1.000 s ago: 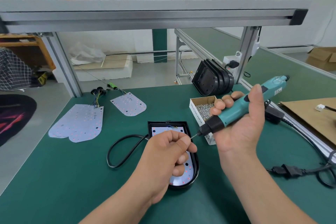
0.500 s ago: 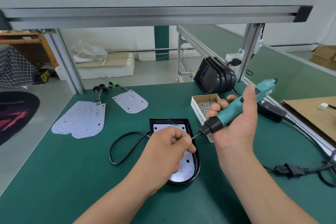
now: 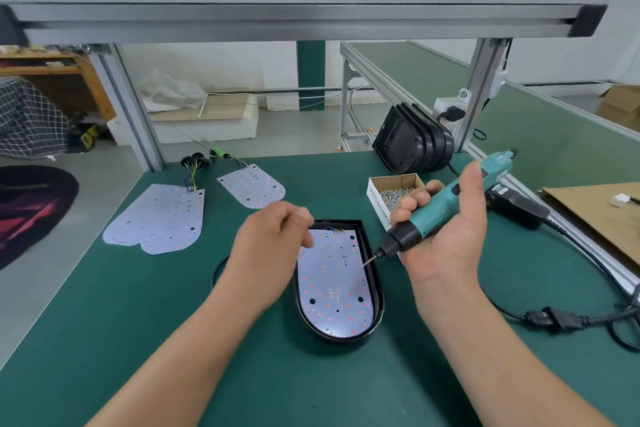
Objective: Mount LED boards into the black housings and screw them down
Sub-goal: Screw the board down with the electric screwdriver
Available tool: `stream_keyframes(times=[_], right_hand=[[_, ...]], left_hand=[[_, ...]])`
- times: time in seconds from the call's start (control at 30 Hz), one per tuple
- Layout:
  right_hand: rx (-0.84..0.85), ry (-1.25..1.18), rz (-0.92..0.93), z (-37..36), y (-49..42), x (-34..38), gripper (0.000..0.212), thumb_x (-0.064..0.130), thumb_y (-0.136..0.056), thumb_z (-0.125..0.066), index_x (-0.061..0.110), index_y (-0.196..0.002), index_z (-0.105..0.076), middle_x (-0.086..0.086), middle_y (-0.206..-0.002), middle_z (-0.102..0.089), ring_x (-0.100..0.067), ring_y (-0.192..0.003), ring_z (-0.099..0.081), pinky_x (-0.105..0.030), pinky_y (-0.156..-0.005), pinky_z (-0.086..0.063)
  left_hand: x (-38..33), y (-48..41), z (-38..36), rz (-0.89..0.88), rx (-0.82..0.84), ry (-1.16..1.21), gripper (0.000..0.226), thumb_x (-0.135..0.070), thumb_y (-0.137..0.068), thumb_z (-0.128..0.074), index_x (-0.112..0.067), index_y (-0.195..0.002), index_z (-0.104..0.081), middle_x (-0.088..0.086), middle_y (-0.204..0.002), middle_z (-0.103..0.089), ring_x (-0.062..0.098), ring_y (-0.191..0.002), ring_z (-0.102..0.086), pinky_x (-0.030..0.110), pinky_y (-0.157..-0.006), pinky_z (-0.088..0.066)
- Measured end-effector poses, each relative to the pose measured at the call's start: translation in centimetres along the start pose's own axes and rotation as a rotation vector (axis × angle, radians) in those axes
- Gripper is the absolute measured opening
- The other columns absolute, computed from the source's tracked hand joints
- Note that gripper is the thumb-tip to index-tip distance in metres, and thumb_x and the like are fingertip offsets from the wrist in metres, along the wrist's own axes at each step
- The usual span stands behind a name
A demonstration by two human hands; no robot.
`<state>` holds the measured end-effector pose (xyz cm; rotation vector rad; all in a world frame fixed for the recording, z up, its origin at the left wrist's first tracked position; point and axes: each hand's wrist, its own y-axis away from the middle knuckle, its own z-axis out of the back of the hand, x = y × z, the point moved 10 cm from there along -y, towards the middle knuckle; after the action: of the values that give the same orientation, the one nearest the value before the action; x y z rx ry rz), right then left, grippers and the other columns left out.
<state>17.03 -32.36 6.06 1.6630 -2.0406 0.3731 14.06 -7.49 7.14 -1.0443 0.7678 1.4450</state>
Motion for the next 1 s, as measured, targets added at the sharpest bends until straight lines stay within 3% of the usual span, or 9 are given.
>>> stream_keyframes(times=[0.1, 0.17, 0.23, 0.33, 0.63, 0.8, 1.0], right_hand=[[0.05, 0.089, 0.019, -0.4, 0.3, -0.5, 0.048, 0.062, -0.084, -0.077, 0.018, -0.08, -0.057, -0.002, -0.07, -0.05, -0.018, -0.056, -0.05, -0.027, -0.051, -0.045], [0.099, 0.142, 0.021, -0.7, 0.7, -1.1, 0.045, 0.06, -0.089, -0.072, 0.019, -0.081, -0.056, -0.002, -0.069, -0.049, -0.02, -0.055, -0.05, -0.028, -0.051, -0.044], [0.146, 0.192, 0.012, -1.2, 1.1, -1.8, 0.042, 0.058, -0.091, -0.069, 0.019, -0.08, -0.057, -0.003, -0.067, -0.048, -0.021, -0.054, -0.051, -0.028, -0.051, -0.044], [0.198, 0.257, -0.002, -1.8, 1.6, -2.6, 0.04, 0.056, -0.09, -0.068, 0.019, -0.08, -0.056, -0.003, -0.065, -0.047, -0.023, -0.052, -0.05, -0.029, -0.05, -0.042], [0.372, 0.363, 0.017, -3.7, 3.1, -3.8, 0.043, 0.053, -0.081, -0.074, 0.016, -0.083, -0.052, -0.006, -0.062, -0.045, -0.025, -0.045, -0.05, -0.03, -0.049, -0.042], [0.444, 0.412, 0.042, -4.9, 4.0, -3.9, 0.066, 0.065, -0.066, -0.089, 0.016, -0.082, -0.048, -0.007, -0.063, -0.044, -0.025, -0.043, -0.049, -0.029, -0.049, -0.043], [0.597, 0.441, 0.086, -6.4, 5.4, -3.8, 0.052, 0.061, -0.078, -0.084, 0.02, -0.078, -0.053, -0.006, -0.062, -0.047, -0.025, -0.043, -0.053, -0.029, -0.05, -0.044]], left_hand=[[1.5, -1.2, 1.5, 0.018, -0.067, -0.252, 0.029, -0.057, -0.099, -0.06, -0.029, -0.092, -0.064, -0.014, -0.073, -0.066, 0.003, -0.065, -0.057, 0.025, -0.055, -0.041], [2.7, -1.3, 1.1, 0.07, -0.029, -0.343, 0.044, -0.07, -0.092, -0.061, -0.028, -0.107, -0.061, -0.013, -0.082, -0.064, 0.004, -0.079, -0.061, 0.027, -0.061, -0.042], [3.2, -1.2, 0.3, 0.073, 0.016, -0.404, 0.056, -0.076, -0.088, -0.06, -0.028, -0.117, -0.06, -0.013, -0.083, -0.062, 0.003, -0.081, -0.062, 0.028, -0.061, -0.041], [3.1, -1.0, -0.6, 0.047, 0.049, -0.446, 0.054, -0.07, -0.085, -0.061, -0.028, -0.119, -0.06, -0.012, -0.071, -0.06, 0.007, -0.074, -0.064, 0.029, -0.057, -0.04], [3.3, -1.0, -1.6, 0.05, 0.064, -0.406, 0.039, -0.043, -0.083, -0.069, -0.024, -0.114, -0.055, -0.006, -0.069, -0.063, 0.018, -0.067, -0.064, 0.03, -0.053, -0.04], [3.4, -1.1, -1.7, 0.057, 0.06, -0.41, 0.041, -0.041, -0.083, -0.068, -0.023, -0.118, -0.054, -0.006, -0.069, -0.061, 0.017, -0.066, -0.063, 0.03, -0.053, -0.039], [3.3, -1.1, -1.8, 0.062, 0.056, -0.389, 0.045, -0.04, -0.083, -0.069, -0.023, -0.121, -0.051, -0.006, -0.074, -0.061, 0.015, -0.068, -0.062, 0.03, -0.053, -0.036]])
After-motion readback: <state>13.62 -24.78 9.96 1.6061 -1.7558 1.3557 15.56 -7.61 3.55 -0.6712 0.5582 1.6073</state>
